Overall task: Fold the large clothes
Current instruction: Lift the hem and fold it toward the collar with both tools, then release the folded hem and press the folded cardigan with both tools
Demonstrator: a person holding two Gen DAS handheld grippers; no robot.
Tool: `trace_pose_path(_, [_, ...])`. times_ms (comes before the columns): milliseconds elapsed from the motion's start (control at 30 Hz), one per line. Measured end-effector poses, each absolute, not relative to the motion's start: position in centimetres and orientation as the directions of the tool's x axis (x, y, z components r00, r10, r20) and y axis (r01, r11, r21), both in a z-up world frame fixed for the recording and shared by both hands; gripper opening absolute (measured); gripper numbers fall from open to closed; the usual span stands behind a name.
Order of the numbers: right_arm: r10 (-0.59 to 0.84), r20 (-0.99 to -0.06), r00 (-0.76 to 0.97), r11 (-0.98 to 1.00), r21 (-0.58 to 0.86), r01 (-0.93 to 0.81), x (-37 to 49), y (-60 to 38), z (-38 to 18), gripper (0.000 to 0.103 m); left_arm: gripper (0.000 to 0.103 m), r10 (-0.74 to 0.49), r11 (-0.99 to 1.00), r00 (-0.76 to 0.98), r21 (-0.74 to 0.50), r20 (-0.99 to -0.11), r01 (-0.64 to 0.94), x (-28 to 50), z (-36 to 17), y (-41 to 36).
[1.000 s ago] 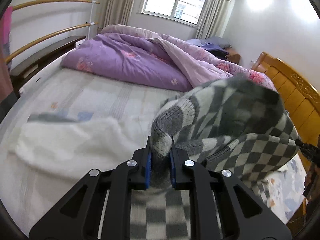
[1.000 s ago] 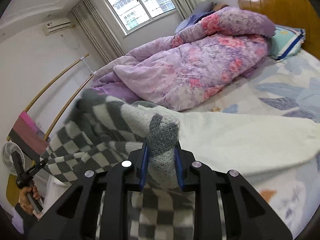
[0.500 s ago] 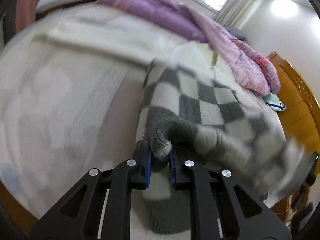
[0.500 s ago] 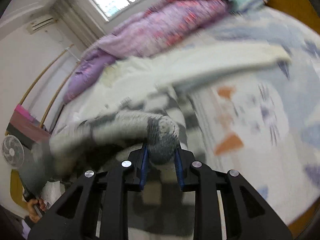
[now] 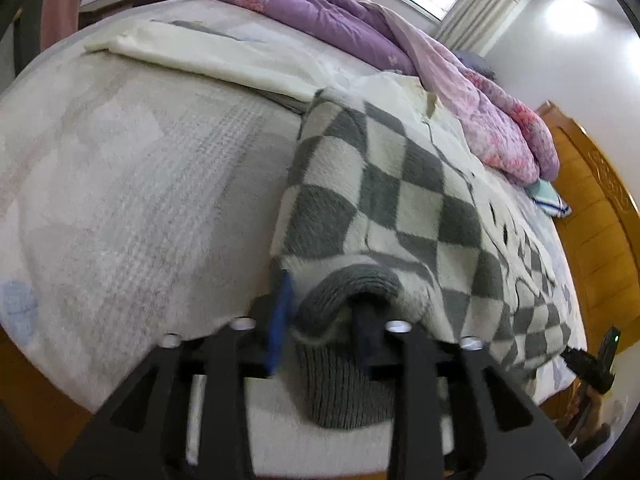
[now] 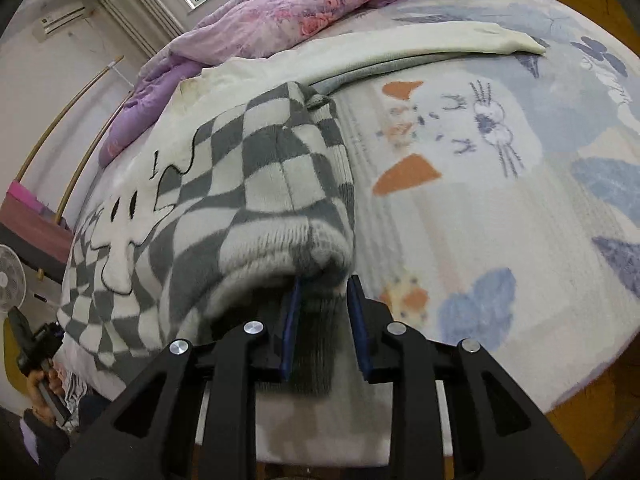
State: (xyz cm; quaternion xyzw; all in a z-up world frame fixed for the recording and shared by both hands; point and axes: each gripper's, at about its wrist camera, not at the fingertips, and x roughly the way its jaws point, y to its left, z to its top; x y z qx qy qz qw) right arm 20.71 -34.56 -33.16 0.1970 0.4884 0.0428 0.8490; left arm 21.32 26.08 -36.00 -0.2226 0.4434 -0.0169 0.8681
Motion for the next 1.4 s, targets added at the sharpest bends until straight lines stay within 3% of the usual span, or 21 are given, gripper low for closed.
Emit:
trace_pose_path(200, [0.252,-0.795,0.552,0.936,0.345,0.07,18.2,-34.1,-29.2,0.024,0.055,-0.169,0.939,0.633,-0.318,-0.755,-0.129,18.3,-32.4,24.9])
trace_pose_path(333, [0.306,-0.732,0.608,0.915,0.403,0.025,19.0,-32.5,-26.0,0.024,0.06,-0.172,0.91,0.699,-0.384,-0.694,-0.157,17.8,-29.1,24.4])
trace_pose_path(433, [0.314,-0.723,0.615,0.909,0.416,0.024,21.5,-30.7,-25.6,0.024,0.066,-0.22,0.92,0.688,-0.381,-0.691,-0.089,20.1,-28.7,21.7])
trace_pose_path(533, [0.319,-0.766,0.558,0.901,0.428,0.073,24.4,-29.1,-28.4,0.023,0.067,-0.24,0.939,0.615,-0.34,-0.751,-0.049,22.6,-31.0,18.6])
trace_pose_path(633, [0.279,-0.852,0.443,0.914,0.377,0.148,25.2,-28.8,-33.0,0.019,0.066,-0.135,0.969,0.517,-0.222,-0.846,-0.111,23.7,-35.3,17.7])
trace_pose_path(700, [0.258,-0.893,0.368,0.915,0.349,0.205,24.6,-29.5,-36.2,0.012,0.066,-0.135,0.956,0.478,-0.241,-0.868,-0.167,23.0,-38.0,18.8])
trace_pose_path(733, [0.26,-0.896,0.361,0.911,0.351,0.215,24.2,-29.8,-37.3,0.001,0.066,-0.133,0.953,0.473,-0.243,-0.871,-0.179,22.7,-38.8,19.2])
trace_pose_path(800, [0.312,-0.866,0.391,0.875,0.422,0.236,23.4,-31.3,-38.9,0.0,0.067,-0.118,0.953,0.457,-0.229,-0.881,-0.196,21.9,-40.4,20.1])
trace_pose_path(867, [0.308,-0.867,0.391,0.872,0.422,0.249,23.7,-31.4,-39.0,0.0,0.067,-0.137,0.946,0.461,-0.254,-0.877,-0.202,21.4,-41.5,20.7])
trace_pose_path(1000, [0.153,-0.92,0.361,0.952,0.235,0.195,24.8,-28.7,-38.1,0.0,0.07,-0.13,0.949,0.457,-0.244,-0.88,-0.2,21.9,-41.9,20.3])
trace_pose_path(1067, [0.122,-0.925,0.36,0.954,0.209,0.213,25.0,-28.1,-36.8,0.0,0.07,-0.148,0.944,0.46,-0.264,-0.876,-0.2,22.0,-41.6,20.4])
trace_pose_path(1100, [0.119,-0.915,0.385,0.956,0.21,0.203,25.1,-27.5,-35.5,0.004,0.072,-0.17,0.936,0.477,-0.293,-0.862,-0.195,21.6,-41.1,20.6])
trace_pose_path(1233, [0.192,-0.861,0.472,0.959,0.266,0.095,26.9,-23.2,-31.1,0.004,0.081,-0.233,0.888,0.556,-0.408,-0.798,-0.213,20.1,-39.6,22.1])
trace_pose_path(1300, [0.281,-0.832,0.479,0.945,0.327,0.013,29.4,-19.3,-29.6,0.004,0.087,-0.196,0.861,0.595,-0.427,-0.779,-0.276,19.3,-39.3,23.1])
trace_pose_path(1400, [0.356,-0.815,0.457,0.928,0.365,-0.071,33.8,-13.7,-28.7,0.003,0.087,-0.203,0.807,0.61,-0.484,-0.766,-0.339,18.6,-40.0,24.5])
